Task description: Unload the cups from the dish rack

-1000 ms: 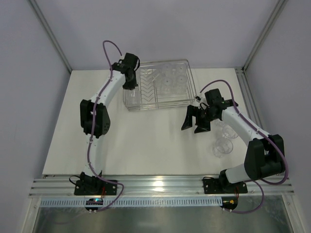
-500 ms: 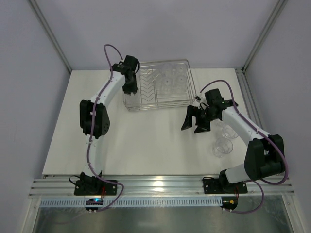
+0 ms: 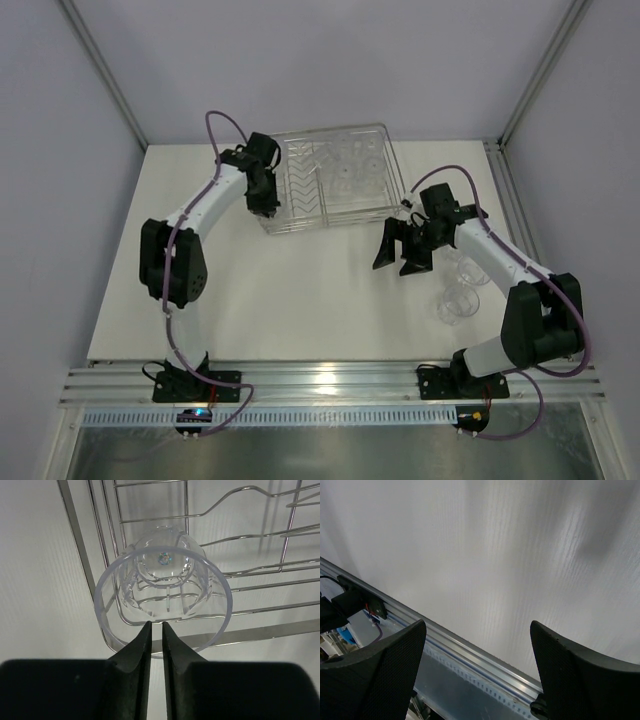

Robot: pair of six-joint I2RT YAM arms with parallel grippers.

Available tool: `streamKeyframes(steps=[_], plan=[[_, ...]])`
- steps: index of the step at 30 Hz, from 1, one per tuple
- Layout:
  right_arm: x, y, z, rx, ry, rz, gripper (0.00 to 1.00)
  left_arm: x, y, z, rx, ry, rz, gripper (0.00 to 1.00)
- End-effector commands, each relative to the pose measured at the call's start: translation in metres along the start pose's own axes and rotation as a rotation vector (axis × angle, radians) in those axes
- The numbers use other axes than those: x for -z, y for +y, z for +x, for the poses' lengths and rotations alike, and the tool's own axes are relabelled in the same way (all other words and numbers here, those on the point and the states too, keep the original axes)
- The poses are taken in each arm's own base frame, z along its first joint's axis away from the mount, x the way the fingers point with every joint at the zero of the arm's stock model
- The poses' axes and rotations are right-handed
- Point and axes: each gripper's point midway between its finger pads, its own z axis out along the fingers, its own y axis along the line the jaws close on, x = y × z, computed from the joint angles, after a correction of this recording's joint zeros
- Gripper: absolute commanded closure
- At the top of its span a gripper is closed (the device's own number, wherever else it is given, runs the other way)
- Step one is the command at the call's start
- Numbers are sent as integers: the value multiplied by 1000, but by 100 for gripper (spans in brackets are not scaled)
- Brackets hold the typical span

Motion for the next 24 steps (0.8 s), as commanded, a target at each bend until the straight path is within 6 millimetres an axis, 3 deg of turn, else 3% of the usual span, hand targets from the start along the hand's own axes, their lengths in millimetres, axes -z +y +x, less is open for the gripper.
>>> streamKeyframes(steps=[1, 2, 3, 9, 10, 13, 16, 20, 24], plan=[[-1, 4, -7, 26, -11, -9, 13, 5, -4, 7, -2, 5, 19, 89], [-1, 5, -6, 27, -9, -9, 13, 3, -3, 7, -5, 6, 14, 98], [-1, 5, -7, 29, -10, -10, 13, -4, -1, 8, -4, 14, 2, 100], [0, 5, -6, 30, -12, -9, 13, -13, -7, -3, -2, 8, 4, 100], [0, 5, -6, 30, -12, -9, 13, -14, -7, -4, -1, 12, 2, 83], [0, 4, -6, 31, -11, -7, 13, -1, -10, -22, 10, -48, -3, 55], [-1, 3, -6, 29, -11, -6, 13, 16, -12, -44, 28, -141, -3, 40], [-3, 3, -6, 25, -7, -5, 13, 44, -20, -68, 50, -249, 40, 34], [-3, 3, -6, 28, -7, -4, 13, 53, -36, -71, 42, -247, 119, 33]])
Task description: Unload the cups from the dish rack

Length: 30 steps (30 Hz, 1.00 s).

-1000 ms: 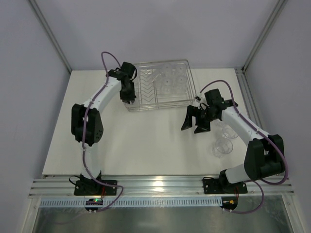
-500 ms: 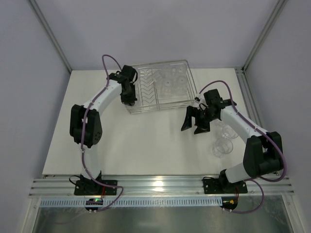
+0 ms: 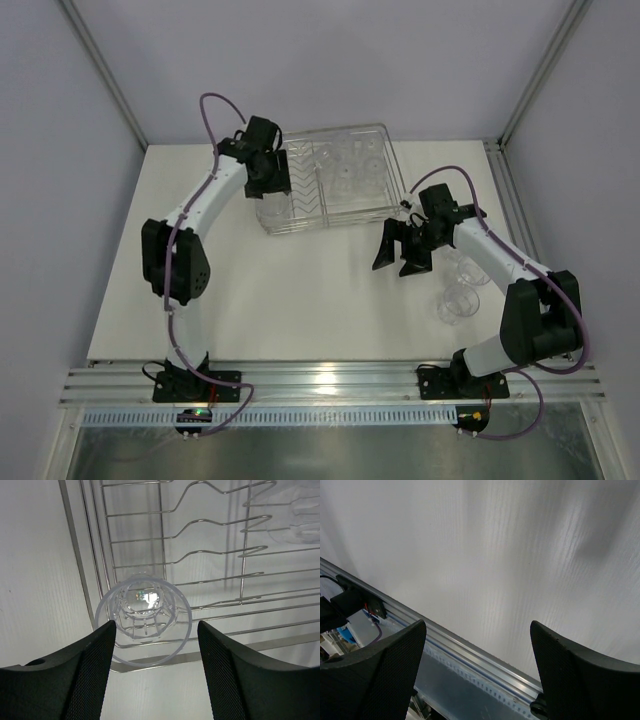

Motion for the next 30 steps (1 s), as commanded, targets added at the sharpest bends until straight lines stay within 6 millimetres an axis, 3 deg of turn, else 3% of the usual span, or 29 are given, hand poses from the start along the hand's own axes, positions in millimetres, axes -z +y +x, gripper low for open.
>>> streamKeyframes(steps=[1, 8, 15, 20, 22, 23, 25, 26, 27, 30], plan=[[1, 5, -8, 36, -27, -7, 13, 33, -25, -27, 0, -99, 122, 33], [0, 4, -8, 32, -23, -7, 13, 20, -57, 2, -192, 39, 240, 33], [1, 4, -8, 33, -26, -7, 13, -19, -33, 26, -288, 145, 91, 36], [0, 4, -6, 35, -25, -5, 13, -22, -27, 33, -278, 173, 66, 42], [0, 3, -6, 29, -23, -4, 13, -18, -29, 31, -272, 153, 76, 51], [0, 3, -6, 31, -23, -4, 13, -17, -31, 31, -269, 152, 83, 64], [-1, 4, -7, 33, -23, -5, 13, -14, -32, 31, -263, 151, 93, 79], [0, 3, -8, 32, -26, -3, 13, -11, -33, 29, -261, 147, 98, 93], [-1, 4, -7, 34, -23, -5, 13, -8, -34, 29, -260, 143, 101, 98], [0, 3, -8, 30, -25, -3, 13, -1, -34, 26, -258, 136, 107, 100]])
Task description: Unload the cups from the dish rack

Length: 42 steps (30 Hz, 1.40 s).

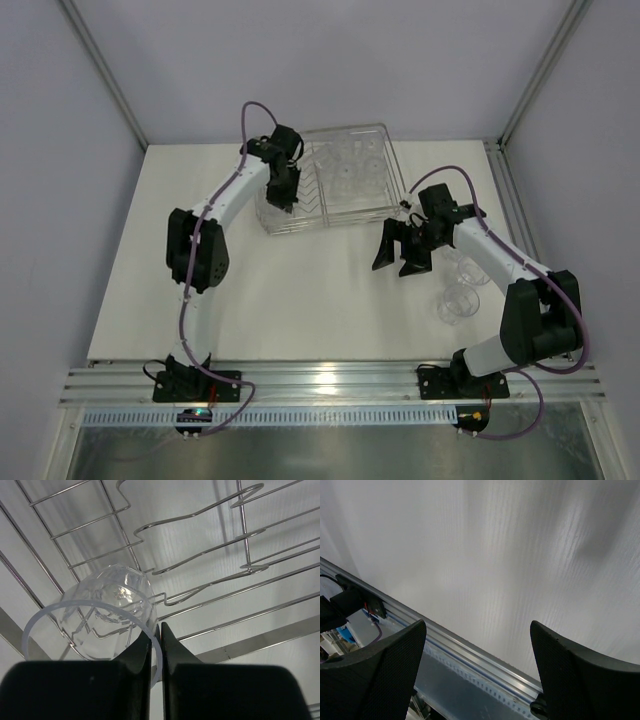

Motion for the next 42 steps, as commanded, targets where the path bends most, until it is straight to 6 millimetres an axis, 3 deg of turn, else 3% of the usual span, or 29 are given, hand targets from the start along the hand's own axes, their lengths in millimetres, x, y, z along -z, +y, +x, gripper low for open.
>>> streamKeyframes(steps=[1, 5, 8, 9, 12, 13, 14, 15, 17, 18, 20, 21, 23, 24, 25, 27, 28, 29, 30, 32, 33, 35, 36, 37, 38, 39, 40, 42], plan=[[0, 3, -8, 30, -25, -3, 13, 35, -5, -10, 2, -64, 29, 100], [1, 3, -9, 29, -29, -2, 13, 54, -1, -20, 22, -122, 4, 100], [3, 5, -10, 34, -41, -4, 13, 83, -2, -37, 65, -238, 8, 100], [7, 8, -13, 45, -64, -14, 14, 106, -7, -49, 89, -323, 43, 100], [15, 27, -23, 72, -121, -91, 13, 132, -27, -50, 150, -381, 180, 100], [22, 35, -26, 86, -150, -120, 13, 154, -37, -57, 163, -449, 259, 100], [26, 47, -26, 78, -156, -175, 13, 164, -44, -56, 179, -466, 321, 100], [31, 56, -34, 98, -196, -216, 13, 159, -50, -52, 205, -461, 387, 100], [41, 71, -35, 106, -233, -279, 13, 179, -74, -40, 256, -435, 563, 100], [46, 80, -40, 107, -259, -321, 13, 168, -79, -26, 276, -381, 591, 100], [53, 87, -41, 118, -288, -336, 13, 168, -87, -11, 290, -347, 610, 100], [56, 86, -43, 115, -302, -319, 13, 164, -96, 2, 256, -321, 590, 100], [65, 85, -45, 118, -336, -286, 13, 146, -94, 31, 187, -273, 478, 100], [66, 73, -48, 94, -365, -210, 13, 148, -109, 47, 135, -254, 486, 100], [70, 68, -50, 85, -390, -171, 13, 137, -113, 65, 114, -213, 472, 100], [89, 60, -54, 61, -458, -78, 13, 129, -121, 83, 80, -204, 448, 100], [98, 47, -61, 36, -519, 10, 13, 126, -138, 96, 32, -196, 453, 100], [112, 47, -66, 30, -564, 41, 13, 117, -141, 106, 7, -187, 427, 100], [122, 42, -62, 13, -580, 83, 13, 114, -152, 114, -33, -202, 400, 100], [149, 26, -71, -50, -675, 218, 13, 103, -168, 117, -87, -214, 385, 100], [156, 12, -65, -84, -675, 301, 12, 101, -183, 119, -137, -241, 378, 100], [179, -3, -67, -146, -737, 422, 12, 79, -200, 122, -192, -224, 341, 100], [182, -12, -59, -163, -714, 471, 10, 88, -222, 118, -236, -251, 363, 100], [184, -16, -58, -176, -712, 499, 10, 64, -229, 122, -284, -223, 318, 100], [189, -19, -56, -197, -720, 521, 9, 58, -239, 124, -319, -214, 315, 100], [190, -25, -51, -211, -712, 558, 9, 68, -261, 120, -355, -235, 342, 100], [192, -29, -48, -226, -711, 576, 8, 43, -266, 127, -405, -208, 298, 100], [196, -36, -41, -256, -716, 617, 8, 35, -283, 138, -472, -191, 286, 100]])
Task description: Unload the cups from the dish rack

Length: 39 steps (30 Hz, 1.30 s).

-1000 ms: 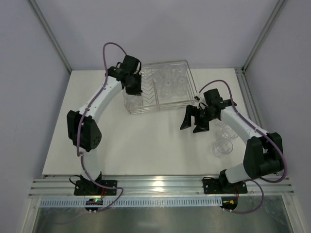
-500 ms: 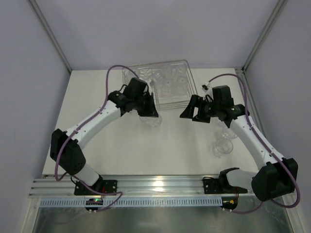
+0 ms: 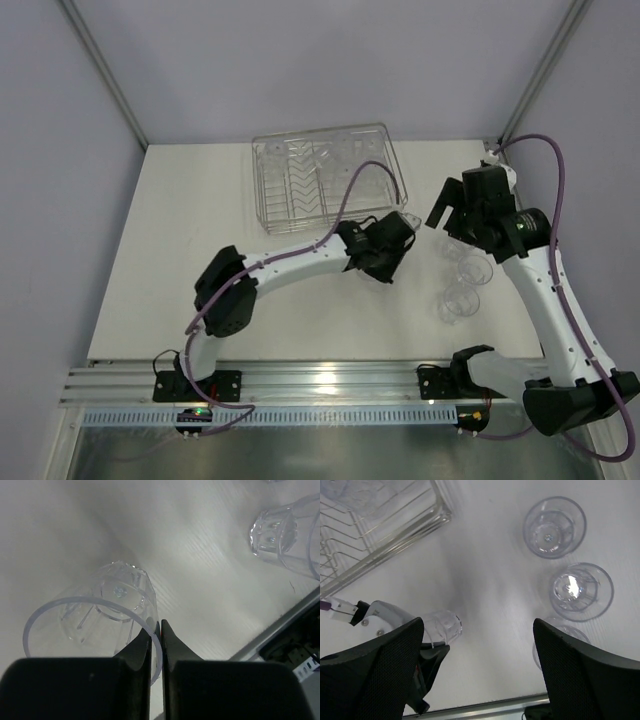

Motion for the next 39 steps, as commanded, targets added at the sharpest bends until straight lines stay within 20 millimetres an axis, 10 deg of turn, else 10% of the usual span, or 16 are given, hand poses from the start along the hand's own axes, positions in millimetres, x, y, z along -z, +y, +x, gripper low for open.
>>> streamKeyframes(steps=[1, 9, 21, 26, 33, 39], plan=[[12, -40, 4, -33, -18, 200, 8, -10, -26, -20, -156, -56, -26, 100], [30, -69, -4, -127, -81, 250, 7, -40, -68, 16, -264, 12, 40, 100], [43, -92, -22, -178, -129, 317, 3, -28, -142, 27, -429, 46, 248, 98], [46, -93, -24, -174, -138, 314, 1, -24, -142, 26, -452, 51, 242, 68], [49, -93, -25, -169, -148, 310, 1, -20, -128, 25, -453, 57, 169, 52], [56, -92, -31, -161, -172, 298, 0, 45, -99, -32, -410, -151, 12, 24]])
